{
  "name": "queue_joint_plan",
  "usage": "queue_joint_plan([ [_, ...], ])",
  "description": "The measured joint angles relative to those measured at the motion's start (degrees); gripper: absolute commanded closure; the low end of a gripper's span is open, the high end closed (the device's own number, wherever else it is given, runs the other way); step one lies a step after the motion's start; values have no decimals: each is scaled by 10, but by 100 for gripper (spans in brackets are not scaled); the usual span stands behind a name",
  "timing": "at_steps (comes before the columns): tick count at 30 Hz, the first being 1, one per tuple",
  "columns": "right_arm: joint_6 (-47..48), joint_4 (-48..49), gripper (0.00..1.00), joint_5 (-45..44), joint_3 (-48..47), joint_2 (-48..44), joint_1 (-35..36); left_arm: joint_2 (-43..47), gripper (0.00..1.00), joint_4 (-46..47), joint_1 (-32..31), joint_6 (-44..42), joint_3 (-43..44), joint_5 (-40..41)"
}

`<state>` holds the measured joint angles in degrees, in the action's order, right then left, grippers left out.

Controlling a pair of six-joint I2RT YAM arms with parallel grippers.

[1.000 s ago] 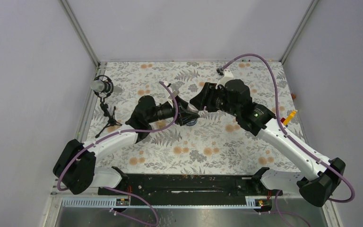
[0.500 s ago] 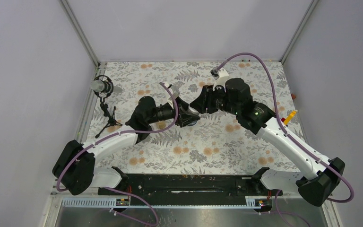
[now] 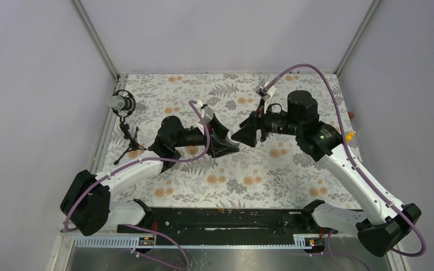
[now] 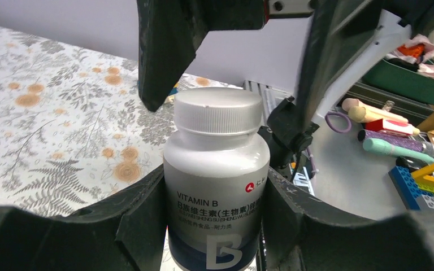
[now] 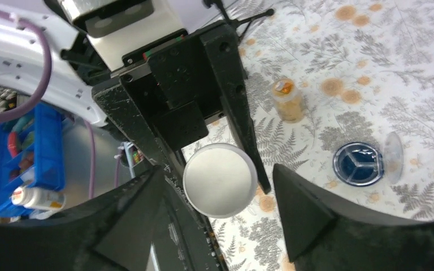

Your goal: Sort the pills into containers

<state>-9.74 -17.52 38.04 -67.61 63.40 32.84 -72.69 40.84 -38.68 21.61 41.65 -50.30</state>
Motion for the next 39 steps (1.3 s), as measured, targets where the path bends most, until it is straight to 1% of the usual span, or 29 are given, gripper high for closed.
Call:
queue_joint_plan([
  [2, -21, 6, 12, -21, 0, 0, -2, 1, 100, -14, 4, -2, 0, 10],
  [5, -71, 17, 11, -100, 0, 5, 6, 1, 100, -25, 6, -4, 0, 41],
  [7, -107, 22, 13, -153, 0, 12, 22, 1, 100, -31, 6, -8, 0, 66],
  [8, -125, 26, 17, -179, 1, 15, 33, 1, 100, -36, 5, -11, 0, 78],
  [9, -144, 31, 22, -204, 3, 19, 43, 1, 100, -43, 5, -15, 0, 90],
  [10, -160, 33, 33, -223, 5, 23, 52, 1, 100, -52, 4, -21, 0, 103],
  [11, -176, 35, 42, -243, 8, 25, 58, 1, 100, -64, 3, -28, 0, 119],
  [13, -204, 44, 48, -276, 17, 27, 65, 1, 100, -83, 2, -39, 0, 141],
  [16, -239, 55, 53, -316, 31, 27, 66, 1, 100, -100, 1, -50, 0, 165],
  [17, -243, 54, 53, -321, 31, 28, 66, 1, 100, -104, 1, -52, 0, 170],
  [18, -247, 54, 51, -325, 31, 29, 67, 1, 100, -104, 0, -53, 0, 175],
  [21, -248, 54, 36, -329, 31, 31, 68, 1, 100, -107, -1, -54, 0, 181],
  [22, -247, 54, 33, -330, 31, 31, 68, 1, 100, -108, -2, -54, 0, 184],
  [23, -244, 54, 31, -330, 31, 31, 68, 1, 100, -111, -2, -54, 0, 187],
  [25, -237, 53, 32, -330, 31, 31, 68, 1, 100, -115, -2, -54, 0, 190],
  [28, -222, 44, 41, -329, 29, 31, 68, 1, 100, -117, -2, -54, 0, 191],
  [30, -213, 40, 43, -325, 26, 31, 68, 2, 100, -117, -2, -54, 0, 191],
  [35, -201, 25, 54, -318, 9, 38, 68, 3, 100, -117, -2, -55, 0, 191],
  [36, -199, 23, 54, -318, 5, 41, 68, 4, 100, -117, -2, -56, 0, 191],
  [37, -199, 21, 51, -316, 2, 43, 68, 5, 100, -117, -1, -56, 0, 190],
  [39, -199, 21, 39, -313, -3, 47, 68, 7, 100, -118, 0, -56, 0, 189],
])
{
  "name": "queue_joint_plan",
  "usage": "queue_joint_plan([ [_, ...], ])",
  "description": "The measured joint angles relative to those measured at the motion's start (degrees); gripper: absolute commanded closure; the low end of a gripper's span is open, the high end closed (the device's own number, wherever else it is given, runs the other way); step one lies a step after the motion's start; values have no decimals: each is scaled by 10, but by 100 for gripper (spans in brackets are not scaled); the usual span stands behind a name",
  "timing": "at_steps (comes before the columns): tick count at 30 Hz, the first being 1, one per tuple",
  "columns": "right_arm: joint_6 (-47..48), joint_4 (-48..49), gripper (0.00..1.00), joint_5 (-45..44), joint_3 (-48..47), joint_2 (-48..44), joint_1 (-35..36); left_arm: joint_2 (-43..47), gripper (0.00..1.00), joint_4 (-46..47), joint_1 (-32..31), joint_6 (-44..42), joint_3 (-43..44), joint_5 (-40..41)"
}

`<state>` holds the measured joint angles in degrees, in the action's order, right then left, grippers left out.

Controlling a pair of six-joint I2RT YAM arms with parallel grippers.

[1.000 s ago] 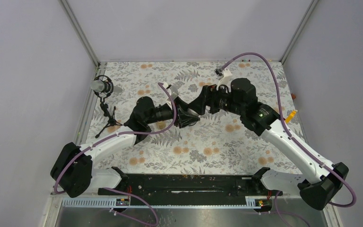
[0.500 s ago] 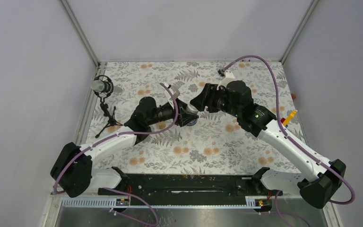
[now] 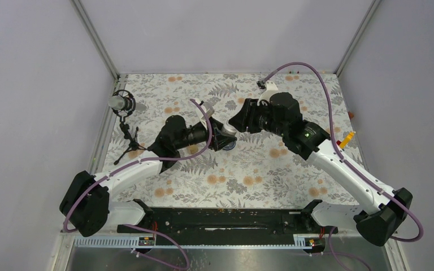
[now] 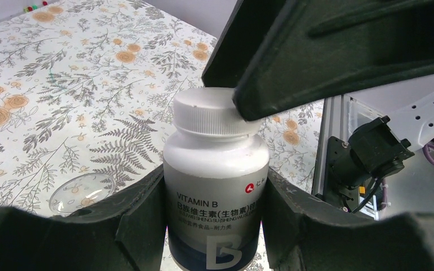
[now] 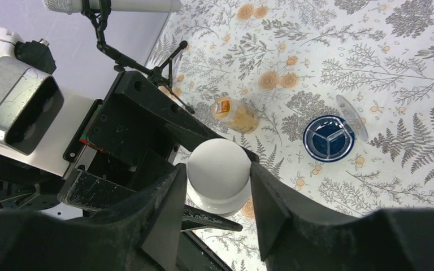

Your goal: Sort the pills into containers

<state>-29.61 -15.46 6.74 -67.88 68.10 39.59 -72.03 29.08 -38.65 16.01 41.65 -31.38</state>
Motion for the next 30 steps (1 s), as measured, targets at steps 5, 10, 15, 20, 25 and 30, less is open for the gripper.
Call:
queue_joint_plan([
  [5, -2, -8, 28, 12, -5, 7, 0, 2, 100, 0, 0, 0, 0, -3],
  [10, -5, -19, 66, 25, -11, 22, 0, 7, 100, -1, -1, 0, 0, -3],
  [15, 9, -21, 82, 49, -12, 20, -11, 7, 100, -4, -1, 0, 0, -9],
  [20, 52, -1, 80, 198, 14, -2, -75, 7, 100, 6, -5, 0, 4, -37],
  [25, 163, -6, 74, 359, 17, -15, -120, 7, 100, 10, -7, 0, 18, -110],
  [30, 253, -65, 58, 406, -19, -12, -125, 7, 100, 20, -7, 0, 26, -154],
])
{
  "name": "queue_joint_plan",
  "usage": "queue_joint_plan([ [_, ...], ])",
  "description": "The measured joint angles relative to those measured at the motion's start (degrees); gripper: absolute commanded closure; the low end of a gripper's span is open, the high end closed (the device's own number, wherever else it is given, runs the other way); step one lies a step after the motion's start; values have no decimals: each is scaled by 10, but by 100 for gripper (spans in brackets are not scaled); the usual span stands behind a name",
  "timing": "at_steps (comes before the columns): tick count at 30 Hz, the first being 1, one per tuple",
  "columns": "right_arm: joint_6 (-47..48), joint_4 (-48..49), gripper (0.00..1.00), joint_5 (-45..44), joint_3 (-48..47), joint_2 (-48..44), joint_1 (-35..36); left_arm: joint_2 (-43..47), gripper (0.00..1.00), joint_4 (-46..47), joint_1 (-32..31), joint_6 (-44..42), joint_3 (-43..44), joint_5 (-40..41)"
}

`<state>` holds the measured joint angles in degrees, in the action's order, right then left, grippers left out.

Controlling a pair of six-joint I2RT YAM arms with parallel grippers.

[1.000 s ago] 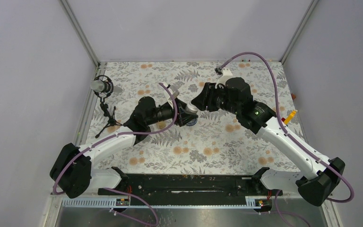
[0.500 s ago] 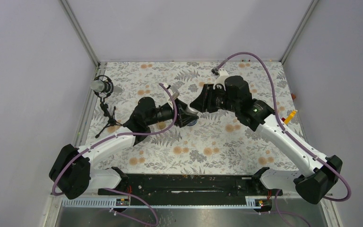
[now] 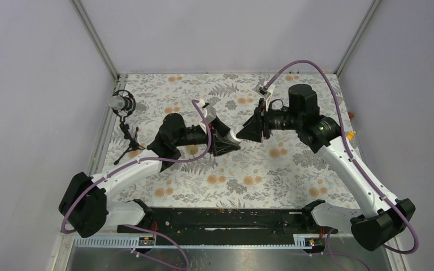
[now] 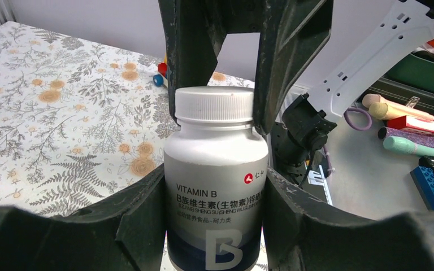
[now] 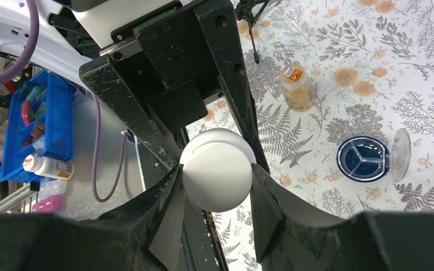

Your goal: Sort the pills into containers

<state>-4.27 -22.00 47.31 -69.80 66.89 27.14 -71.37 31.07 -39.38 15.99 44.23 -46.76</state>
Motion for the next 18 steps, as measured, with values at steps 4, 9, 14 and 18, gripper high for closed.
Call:
queue_joint_plan([
  [4, -12, 3, 54, -12, -4, 0, 0, -9, 100, 13, 1, 1, 4, 0],
  [9, -49, 34, 19, -31, 14, 0, -4, -21, 100, 16, 6, 0, 5, -3],
  [14, -64, 47, 6, -72, 12, -2, -16, -24, 100, 16, 6, 1, 5, -8],
  [18, -112, 47, 5, -118, 0, 6, -13, -24, 100, 16, 6, 1, 3, 7],
])
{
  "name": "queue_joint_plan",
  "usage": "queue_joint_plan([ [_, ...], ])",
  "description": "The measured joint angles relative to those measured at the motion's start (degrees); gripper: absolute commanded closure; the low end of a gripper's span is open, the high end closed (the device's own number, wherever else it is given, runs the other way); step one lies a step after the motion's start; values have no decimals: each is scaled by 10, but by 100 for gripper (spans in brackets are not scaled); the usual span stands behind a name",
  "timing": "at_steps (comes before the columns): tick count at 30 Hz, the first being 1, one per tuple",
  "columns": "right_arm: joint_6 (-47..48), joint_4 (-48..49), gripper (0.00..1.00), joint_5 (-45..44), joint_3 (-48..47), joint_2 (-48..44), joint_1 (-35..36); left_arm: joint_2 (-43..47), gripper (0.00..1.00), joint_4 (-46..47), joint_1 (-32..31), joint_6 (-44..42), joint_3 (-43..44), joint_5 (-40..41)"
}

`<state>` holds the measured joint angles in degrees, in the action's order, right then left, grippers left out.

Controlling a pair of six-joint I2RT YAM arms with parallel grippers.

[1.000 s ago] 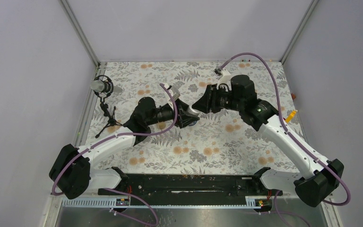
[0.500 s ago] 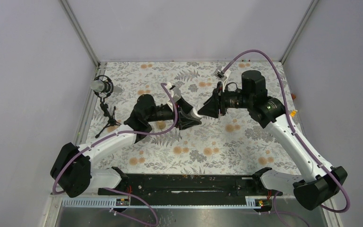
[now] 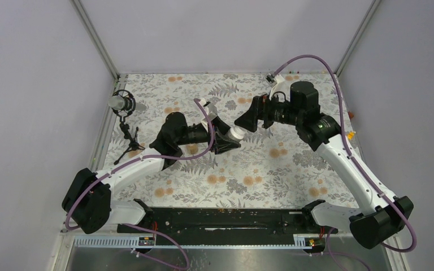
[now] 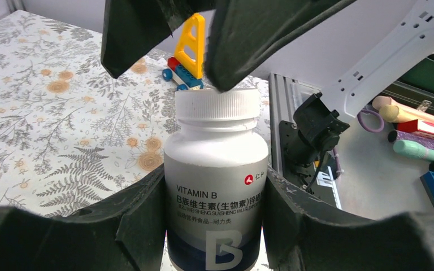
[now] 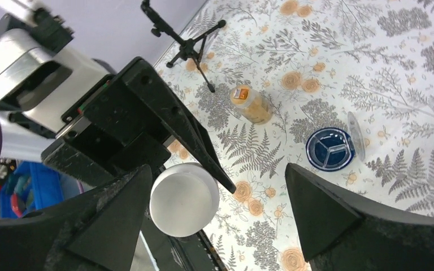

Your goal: Sort the pills into containers

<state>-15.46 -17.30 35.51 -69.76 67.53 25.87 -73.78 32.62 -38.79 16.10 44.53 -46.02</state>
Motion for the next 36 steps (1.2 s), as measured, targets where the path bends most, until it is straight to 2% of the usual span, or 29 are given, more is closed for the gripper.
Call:
queue_joint_plan([
  [4, -53, -2, 11, -52, -1, 11, 21, 0, 100, 0, 0, 0, 0, 25],
  [7, -86, 0, 20, -69, -1, 14, 39, 0, 100, 0, 0, 2, 0, 46],
  [13, -110, -8, 52, -82, -1, 14, 45, 0, 100, -1, 0, 2, -1, 73],
  [15, -116, -12, 60, -80, -3, 14, 45, 0, 100, -4, 0, 3, -2, 78],
  [21, -107, -33, 62, -80, -11, 15, 44, 0, 100, -9, -1, 2, -3, 76],
  [25, -79, -65, 65, -41, -25, 18, 32, 1, 100, -13, -4, -1, -3, 61],
  [30, -10, -121, 68, 9, -57, 21, 26, 3, 100, -10, -7, -2, 3, 19],
  [36, 77, -115, 72, 66, -33, -21, 25, 3, 100, 1, -8, 11, 10, -48],
])
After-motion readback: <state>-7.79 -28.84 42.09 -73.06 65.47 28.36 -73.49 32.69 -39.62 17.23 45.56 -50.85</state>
